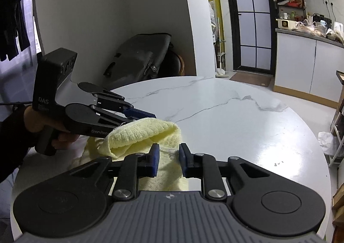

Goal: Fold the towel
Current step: 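Close the left gripper on another towel edge while the right gripper holds, then lift the towel with both grippers, spreading the edges apart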

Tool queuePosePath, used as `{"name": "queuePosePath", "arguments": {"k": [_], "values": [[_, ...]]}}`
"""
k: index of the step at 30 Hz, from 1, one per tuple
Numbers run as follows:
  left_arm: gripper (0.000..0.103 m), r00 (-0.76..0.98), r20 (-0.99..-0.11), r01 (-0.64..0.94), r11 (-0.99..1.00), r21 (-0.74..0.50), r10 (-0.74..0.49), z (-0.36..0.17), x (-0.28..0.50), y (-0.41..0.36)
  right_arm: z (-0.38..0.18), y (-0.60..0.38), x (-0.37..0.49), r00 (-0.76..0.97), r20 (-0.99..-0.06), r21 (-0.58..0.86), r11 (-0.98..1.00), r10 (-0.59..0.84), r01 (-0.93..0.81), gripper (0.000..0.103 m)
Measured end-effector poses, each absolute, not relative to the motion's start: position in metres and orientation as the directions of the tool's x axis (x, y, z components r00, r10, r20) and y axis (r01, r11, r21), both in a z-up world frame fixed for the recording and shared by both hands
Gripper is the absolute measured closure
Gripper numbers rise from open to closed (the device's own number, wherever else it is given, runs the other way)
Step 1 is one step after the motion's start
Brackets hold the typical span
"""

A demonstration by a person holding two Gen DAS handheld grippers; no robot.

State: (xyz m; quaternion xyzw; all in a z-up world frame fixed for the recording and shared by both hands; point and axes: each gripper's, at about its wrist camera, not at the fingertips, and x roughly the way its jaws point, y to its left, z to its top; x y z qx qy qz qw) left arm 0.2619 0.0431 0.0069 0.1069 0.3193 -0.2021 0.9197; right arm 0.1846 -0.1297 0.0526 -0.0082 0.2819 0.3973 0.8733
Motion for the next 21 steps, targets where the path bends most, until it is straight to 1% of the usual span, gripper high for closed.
{"name": "queuePosePath", "arguments": {"k": [3, 7, 8, 9, 10, 11, 13, 15, 21], "values": [[0.078, 0.710, -0.632, 0.457, 0.886, 0.081, -0.309, 0.008, 0.262, 0.040, 0.051, -0.131, 0.186, 0.536, -0.517, 0.211, 0.707, 0.667, -0.675, 0.080], [0.078, 0.696, -0.635, 0.467, 0.883, 0.048, -0.334, 0.007, 0.265, 0.041, 0.050, -0.132, 0.184, 0.531, -0.522, 0.218, 0.706, 0.668, -0.674, 0.080], [0.079, 0.694, -0.635, 0.471, 0.881, 0.043, -0.339, 0.007, 0.265, 0.041, 0.051, -0.132, 0.182, 0.531, -0.517, 0.210, 0.701, 0.671, -0.681, 0.082], [0.083, 0.692, -0.635, 0.473, 0.880, 0.041, -0.342, 0.007, 0.265, 0.040, 0.051, -0.131, 0.181, 0.533, -0.514, 0.205, 0.700, 0.672, -0.685, 0.092], [0.088, 0.691, -0.635, 0.476, 0.879, 0.039, -0.346, 0.007, 0.265, 0.040, 0.052, -0.131, 0.180, 0.537, -0.511, 0.197, 0.699, 0.671, -0.687, 0.095], [0.091, 0.689, -0.634, 0.478, 0.877, 0.035, -0.351, 0.008, 0.265, 0.040, 0.053, -0.131, 0.179, 0.541, -0.508, 0.189, 0.699, 0.670, -0.690, 0.097], [0.096, 0.693, -0.630, 0.476, 0.879, 0.035, -0.350, 0.008, 0.266, 0.039, 0.056, -0.132, 0.178, 0.545, -0.503, 0.186, 0.700, 0.671, -0.690, 0.098], [0.098, 0.703, -0.618, 0.468, 0.883, 0.029, -0.352, 0.010, 0.265, 0.040, 0.059, -0.133, 0.177, 0.551, -0.498, 0.180, 0.702, 0.670, -0.689, 0.099], [0.099, 0.733, -0.585, 0.426, 0.905, -0.002, -0.347, 0.023, 0.258, 0.053, 0.066, -0.136, 0.171, 0.568, -0.492, 0.161, 0.710, 0.660, -0.685, 0.099]]}}
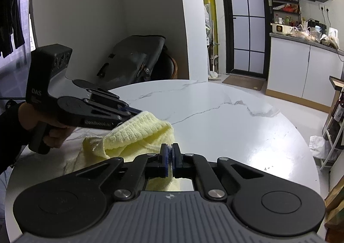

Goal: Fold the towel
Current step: 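Lift the towel with both grippers, spreading the edges apart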

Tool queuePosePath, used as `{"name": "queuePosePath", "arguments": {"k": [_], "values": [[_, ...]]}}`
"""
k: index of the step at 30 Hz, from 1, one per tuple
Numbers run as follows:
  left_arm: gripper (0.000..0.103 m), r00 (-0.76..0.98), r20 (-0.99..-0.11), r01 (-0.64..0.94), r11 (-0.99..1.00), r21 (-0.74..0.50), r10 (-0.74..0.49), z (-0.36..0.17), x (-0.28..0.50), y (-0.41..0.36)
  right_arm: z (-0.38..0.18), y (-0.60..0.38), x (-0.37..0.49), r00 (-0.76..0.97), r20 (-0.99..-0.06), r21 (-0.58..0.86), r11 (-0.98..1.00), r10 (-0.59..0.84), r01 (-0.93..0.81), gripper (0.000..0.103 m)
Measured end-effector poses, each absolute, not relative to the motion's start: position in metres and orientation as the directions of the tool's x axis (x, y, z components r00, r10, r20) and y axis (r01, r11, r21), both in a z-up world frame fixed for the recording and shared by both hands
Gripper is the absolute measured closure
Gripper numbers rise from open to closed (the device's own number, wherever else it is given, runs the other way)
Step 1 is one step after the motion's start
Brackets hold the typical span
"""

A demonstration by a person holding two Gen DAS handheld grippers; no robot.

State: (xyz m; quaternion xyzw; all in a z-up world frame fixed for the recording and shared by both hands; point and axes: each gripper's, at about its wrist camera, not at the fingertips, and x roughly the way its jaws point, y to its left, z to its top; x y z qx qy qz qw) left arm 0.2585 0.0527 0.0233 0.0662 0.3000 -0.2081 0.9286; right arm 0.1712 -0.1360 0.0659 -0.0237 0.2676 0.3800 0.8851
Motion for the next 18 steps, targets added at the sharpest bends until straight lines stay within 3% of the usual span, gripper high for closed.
{"name": "queuePosePath", "arguments": {"k": [18], "values": [[0.099, 0.850, -0.472, 0.310, 0.946, 0.094, -0.232, 0.089, 0.198, 0.081, 0.127, -0.153, 0.136, 0.714, -0.390, 0.006, 0.777, 0.581, -0.629, 0.100]]}}
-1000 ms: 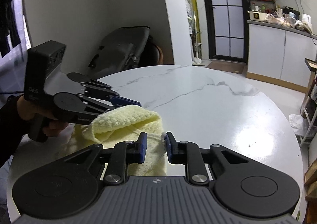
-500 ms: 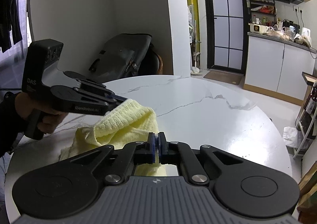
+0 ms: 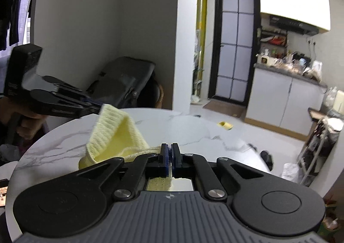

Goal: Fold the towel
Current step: 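Lift the towel with both grippers, spreading the edges apart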

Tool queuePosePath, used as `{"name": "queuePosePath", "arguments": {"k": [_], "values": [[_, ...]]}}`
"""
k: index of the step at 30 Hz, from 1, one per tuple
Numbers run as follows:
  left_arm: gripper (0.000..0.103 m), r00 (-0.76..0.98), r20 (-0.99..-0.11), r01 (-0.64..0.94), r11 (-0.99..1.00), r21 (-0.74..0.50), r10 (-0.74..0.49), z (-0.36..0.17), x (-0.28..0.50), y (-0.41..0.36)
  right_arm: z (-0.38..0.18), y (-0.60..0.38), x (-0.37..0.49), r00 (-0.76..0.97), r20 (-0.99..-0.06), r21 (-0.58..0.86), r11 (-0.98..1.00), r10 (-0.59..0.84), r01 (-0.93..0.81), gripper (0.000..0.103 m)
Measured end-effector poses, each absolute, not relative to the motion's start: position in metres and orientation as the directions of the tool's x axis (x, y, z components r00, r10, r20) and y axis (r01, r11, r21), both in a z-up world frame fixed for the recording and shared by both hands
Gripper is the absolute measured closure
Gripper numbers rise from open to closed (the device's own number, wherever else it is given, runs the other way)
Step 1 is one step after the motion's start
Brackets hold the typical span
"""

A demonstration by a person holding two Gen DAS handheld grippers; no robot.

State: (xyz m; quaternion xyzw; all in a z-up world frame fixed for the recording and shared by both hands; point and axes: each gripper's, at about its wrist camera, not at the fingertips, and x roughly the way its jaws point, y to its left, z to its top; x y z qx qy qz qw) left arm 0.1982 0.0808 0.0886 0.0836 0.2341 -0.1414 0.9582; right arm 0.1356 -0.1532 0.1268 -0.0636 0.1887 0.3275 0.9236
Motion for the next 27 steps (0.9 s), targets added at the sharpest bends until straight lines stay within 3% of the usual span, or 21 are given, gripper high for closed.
{"name": "queuePosePath", "arguments": {"k": [20, 27], "values": [[0.099, 0.946, -0.297, 0.191, 0.964, 0.183, -0.131, 0.172, 0.106, 0.098, 0.206, -0.164, 0.075, 0.852, -0.169, -0.191, 0.832, 0.495, -0.521, 0.100], [0.099, 0.962, -0.251, 0.164, 0.966, 0.201, -0.111, 0.191, 0.079, 0.097, 0.223, -0.164, 0.056, 0.861, -0.119, -0.200, 0.838, 0.494, -0.508, 0.100]]}}
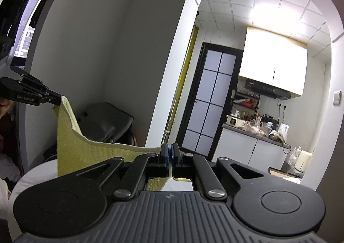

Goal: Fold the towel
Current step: 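Lift the towel with both grippers, spreading the edges apart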

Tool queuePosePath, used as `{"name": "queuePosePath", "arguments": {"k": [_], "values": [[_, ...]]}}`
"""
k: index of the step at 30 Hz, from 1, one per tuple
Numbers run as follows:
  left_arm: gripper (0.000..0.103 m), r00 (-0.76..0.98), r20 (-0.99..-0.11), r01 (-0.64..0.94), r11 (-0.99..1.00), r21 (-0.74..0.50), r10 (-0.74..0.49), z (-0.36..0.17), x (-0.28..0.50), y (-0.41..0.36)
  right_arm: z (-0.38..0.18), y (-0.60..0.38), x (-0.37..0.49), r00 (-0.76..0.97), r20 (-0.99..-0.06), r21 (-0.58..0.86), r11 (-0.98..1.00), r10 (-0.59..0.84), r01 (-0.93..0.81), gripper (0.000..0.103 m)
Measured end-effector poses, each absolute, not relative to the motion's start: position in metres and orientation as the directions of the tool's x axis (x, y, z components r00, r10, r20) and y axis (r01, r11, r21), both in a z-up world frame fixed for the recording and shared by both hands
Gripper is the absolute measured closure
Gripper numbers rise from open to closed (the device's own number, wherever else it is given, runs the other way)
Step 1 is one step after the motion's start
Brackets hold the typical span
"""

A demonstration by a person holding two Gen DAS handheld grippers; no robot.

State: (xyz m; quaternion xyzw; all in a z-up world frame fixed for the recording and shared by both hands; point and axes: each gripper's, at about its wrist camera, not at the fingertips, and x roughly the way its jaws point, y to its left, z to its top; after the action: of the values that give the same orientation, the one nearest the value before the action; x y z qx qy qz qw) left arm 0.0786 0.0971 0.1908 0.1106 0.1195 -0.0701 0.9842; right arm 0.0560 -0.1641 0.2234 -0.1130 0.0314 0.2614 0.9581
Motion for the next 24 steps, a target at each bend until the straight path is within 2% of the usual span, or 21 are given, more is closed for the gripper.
{"name": "queuePosePath", "arguments": {"k": [12, 24], "values": [[0.099, 0.990, -0.129, 0.099, 0.955, 0.281, -0.065, 0.224, 0.032, 0.075, 0.256, -0.166, 0.017, 0.876, 0.012, -0.241, 0.852, 0.482, -0.465, 0.100], [0.099, 0.995, -0.085, 0.072, 0.955, 0.287, -0.049, 0.236, -0.006, 0.068, 0.268, -0.167, -0.019, 0.868, 0.065, -0.264, 0.847, 0.493, -0.461, 0.100]]}}
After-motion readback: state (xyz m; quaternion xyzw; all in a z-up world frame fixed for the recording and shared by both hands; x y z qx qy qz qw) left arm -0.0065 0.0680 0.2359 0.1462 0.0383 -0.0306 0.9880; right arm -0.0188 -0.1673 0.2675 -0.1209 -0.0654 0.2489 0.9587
